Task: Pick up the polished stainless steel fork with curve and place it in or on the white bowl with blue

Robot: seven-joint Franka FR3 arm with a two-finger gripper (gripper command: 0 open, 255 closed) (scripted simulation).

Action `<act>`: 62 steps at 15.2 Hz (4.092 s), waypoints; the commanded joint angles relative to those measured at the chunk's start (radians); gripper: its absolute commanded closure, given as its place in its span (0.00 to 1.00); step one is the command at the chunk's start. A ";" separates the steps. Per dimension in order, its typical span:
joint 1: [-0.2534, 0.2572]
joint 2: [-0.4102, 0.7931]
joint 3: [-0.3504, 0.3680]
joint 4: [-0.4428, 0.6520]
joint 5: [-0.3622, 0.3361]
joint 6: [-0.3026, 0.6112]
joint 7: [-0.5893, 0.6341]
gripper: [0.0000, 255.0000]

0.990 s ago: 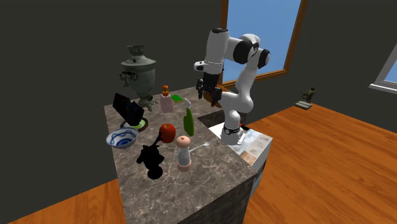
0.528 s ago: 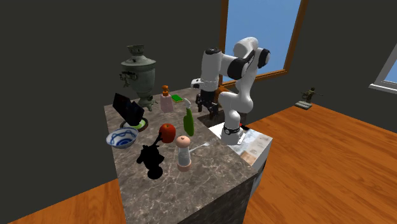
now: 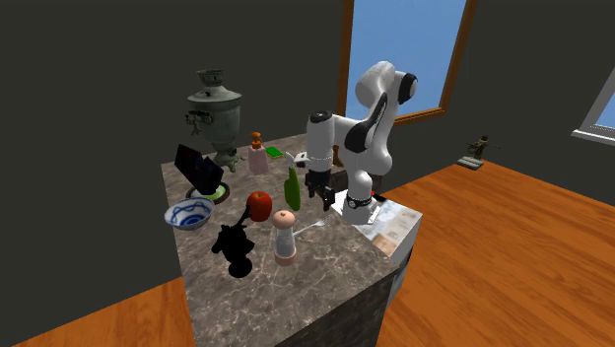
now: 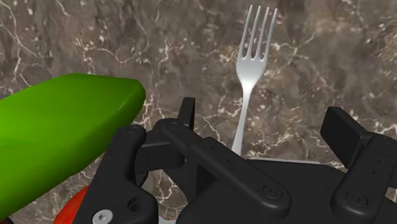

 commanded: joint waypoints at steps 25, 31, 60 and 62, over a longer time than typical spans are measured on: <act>-0.001 0.174 0.006 -0.131 0.036 0.282 0.035 1.00; -0.004 0.147 0.003 -0.124 0.035 0.248 0.030 1.00; -0.026 0.044 -0.039 0.182 0.002 -0.162 -0.004 1.00; -0.044 0.107 -0.068 0.228 -0.017 -0.144 -0.038 1.00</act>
